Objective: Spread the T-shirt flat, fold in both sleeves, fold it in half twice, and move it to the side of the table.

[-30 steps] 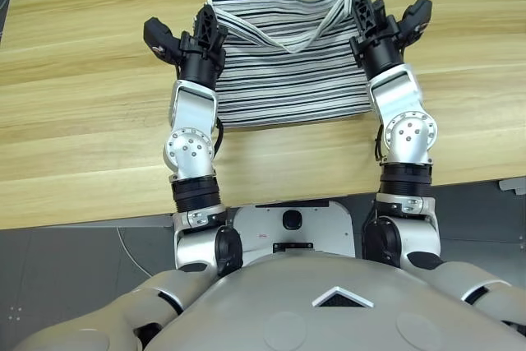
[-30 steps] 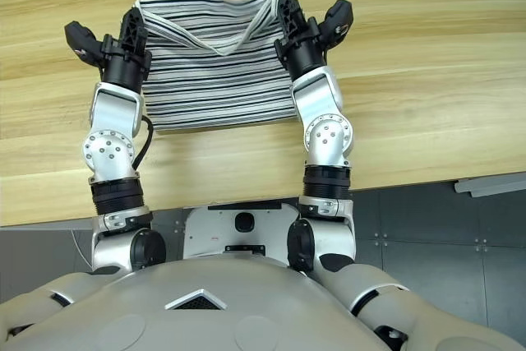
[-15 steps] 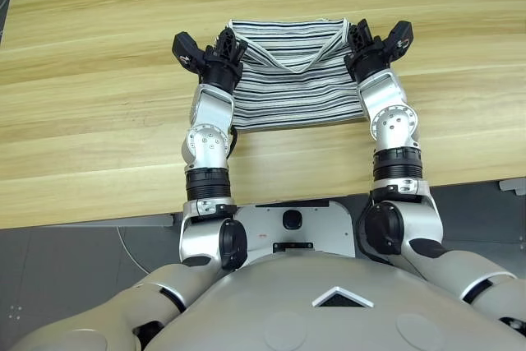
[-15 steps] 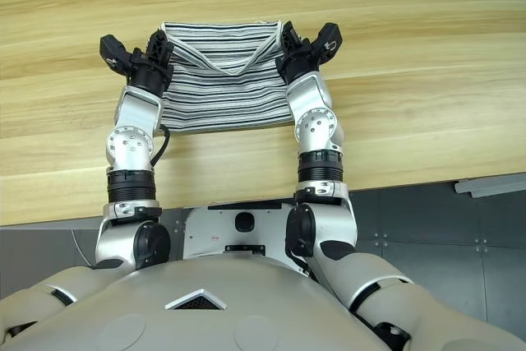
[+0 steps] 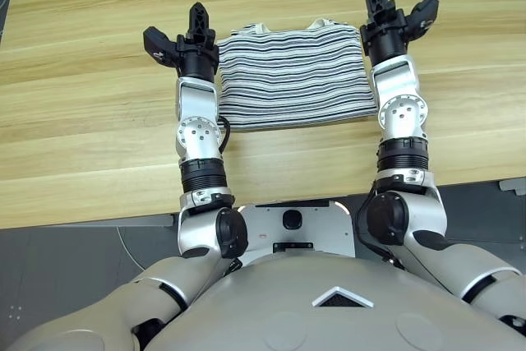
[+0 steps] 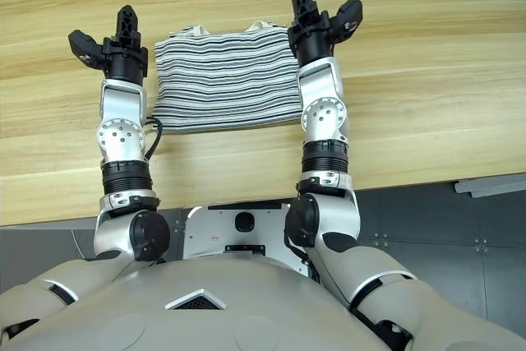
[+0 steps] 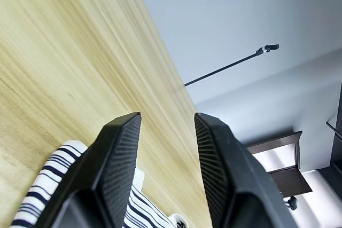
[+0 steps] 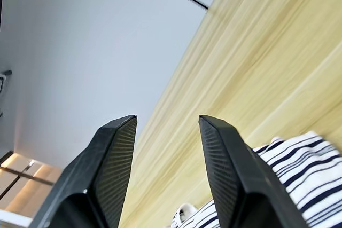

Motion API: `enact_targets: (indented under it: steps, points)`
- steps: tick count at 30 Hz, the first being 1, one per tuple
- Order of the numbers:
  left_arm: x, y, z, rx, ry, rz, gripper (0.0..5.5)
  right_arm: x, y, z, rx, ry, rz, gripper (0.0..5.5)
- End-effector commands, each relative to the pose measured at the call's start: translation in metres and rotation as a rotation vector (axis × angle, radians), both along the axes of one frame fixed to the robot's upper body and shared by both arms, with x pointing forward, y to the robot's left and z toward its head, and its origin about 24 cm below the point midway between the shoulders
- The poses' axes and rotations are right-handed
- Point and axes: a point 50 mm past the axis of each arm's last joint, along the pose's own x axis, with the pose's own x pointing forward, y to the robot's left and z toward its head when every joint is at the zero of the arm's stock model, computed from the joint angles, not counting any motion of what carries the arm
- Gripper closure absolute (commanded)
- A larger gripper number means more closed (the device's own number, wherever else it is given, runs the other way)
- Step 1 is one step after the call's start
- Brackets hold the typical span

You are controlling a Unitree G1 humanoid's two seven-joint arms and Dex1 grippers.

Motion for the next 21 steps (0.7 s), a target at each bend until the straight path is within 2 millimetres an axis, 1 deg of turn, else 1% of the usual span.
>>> enact_targets:
  steps: [1, 2, 3, 5, 6, 7, 9, 11, 12, 14, 15, 16, 18, 19, 21]
  points:
    - [-0.008, 0.002, 0.000, 0.033, -0.007, 0.018, 3.64, 0.001, 0.020, 0.014, 0.006, -0.052, 0.069, 3.35]
    - [-0.011, 0.006, 0.004, 0.069, -0.027, 0.024, 3.64, -0.001, 0.019, 0.014, -0.031, -0.066, 0.076, 3.35]
    - [-0.016, 0.010, 0.010, 0.151, -0.051, -0.008, 3.64, -0.005, 0.018, 0.015, -0.147, -0.095, 0.107, 3.35]
    - [-0.037, 0.022, 0.028, 0.536, -0.137, -0.129, 3.64, -0.019, 0.016, 0.014, -0.578, -0.189, 0.210, 3.35]
    - [-0.048, 0.027, 0.038, 0.702, -0.184, -0.187, 3.64, -0.028, 0.014, 0.010, -0.757, -0.223, 0.265, 3.35]
    - [-0.057, 0.034, 0.051, 0.874, -0.241, -0.245, 3.64, -0.036, 0.012, 0.006, -0.893, -0.244, 0.311, 3.35]
    - [-0.068, 0.049, 0.076, 1.116, -0.310, -0.281, 3.64, -0.051, 0.008, 0.001, -1.068, -0.269, 0.389, 3.35]
    - [-0.070, 0.063, 0.102, 1.299, -0.358, -0.267, 3.64, -0.065, 0.009, -0.001, -1.200, -0.299, 0.455, 3.35]
    - [-0.070, 0.068, 0.114, 1.350, -0.377, -0.239, 3.64, -0.070, 0.012, 0.000, -1.241, -0.311, 0.470, 3.35]
    - [-0.069, 0.078, 0.137, 1.353, -0.398, -0.094, 3.64, -0.071, 0.027, 0.005, -1.252, -0.331, 0.486, 3.35]
    - [-0.068, 0.083, 0.144, 1.321, -0.398, -0.011, 3.64, -0.070, 0.035, 0.006, -1.254, -0.335, 0.499, 3.35]
    - [-0.070, 0.089, 0.153, 1.251, -0.400, 0.103, 3.64, -0.070, 0.049, 0.006, -1.280, -0.360, 0.557, 3.35]
    - [-0.073, 0.098, 0.157, 1.139, -0.377, 0.244, 3.64, -0.072, 0.074, 0.002, -1.333, -0.418, 0.685, 3.35]
    - [-0.073, 0.101, 0.155, 1.096, -0.354, 0.284, 3.64, -0.073, 0.085, -0.001, -1.363, -0.446, 0.752, 3.35]
    - [-0.071, 0.105, 0.149, 1.047, -0.308, 0.318, 3.64, -0.073, 0.099, -0.008, -1.418, -0.480, 0.850, 3.35]
